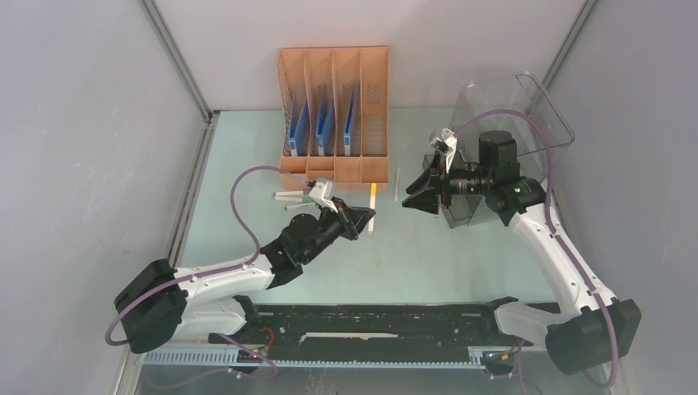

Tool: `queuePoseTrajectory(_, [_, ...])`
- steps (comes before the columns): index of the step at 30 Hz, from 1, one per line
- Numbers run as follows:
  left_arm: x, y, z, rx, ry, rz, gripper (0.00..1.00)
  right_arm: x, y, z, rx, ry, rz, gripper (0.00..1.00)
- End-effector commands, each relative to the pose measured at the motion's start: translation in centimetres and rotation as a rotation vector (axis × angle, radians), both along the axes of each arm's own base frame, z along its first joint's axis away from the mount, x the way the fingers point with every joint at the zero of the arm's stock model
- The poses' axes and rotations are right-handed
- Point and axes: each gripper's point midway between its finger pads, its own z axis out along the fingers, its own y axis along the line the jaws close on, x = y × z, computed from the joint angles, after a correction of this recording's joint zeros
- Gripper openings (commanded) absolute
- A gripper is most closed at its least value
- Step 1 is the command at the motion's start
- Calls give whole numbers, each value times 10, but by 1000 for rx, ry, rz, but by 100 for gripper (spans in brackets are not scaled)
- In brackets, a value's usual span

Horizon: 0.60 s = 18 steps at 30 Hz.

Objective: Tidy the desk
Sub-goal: Pick up the stationery from the center of the board.

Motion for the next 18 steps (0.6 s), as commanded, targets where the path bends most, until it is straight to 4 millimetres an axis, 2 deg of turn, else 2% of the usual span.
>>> queuePoseTrajectory(1, [-6,-5,60,-201,-114,-44,0,-8,5,12,69,29,55,54])
queuePoseTrajectory(11, [-11,-9,97,-332,-186,-76,0,-7,11,5,105,112,65,55])
queuePoseTrajectory(18, [-10,-19,110,-362,-204,-90,0,-5,20,-5,110,175,80,55])
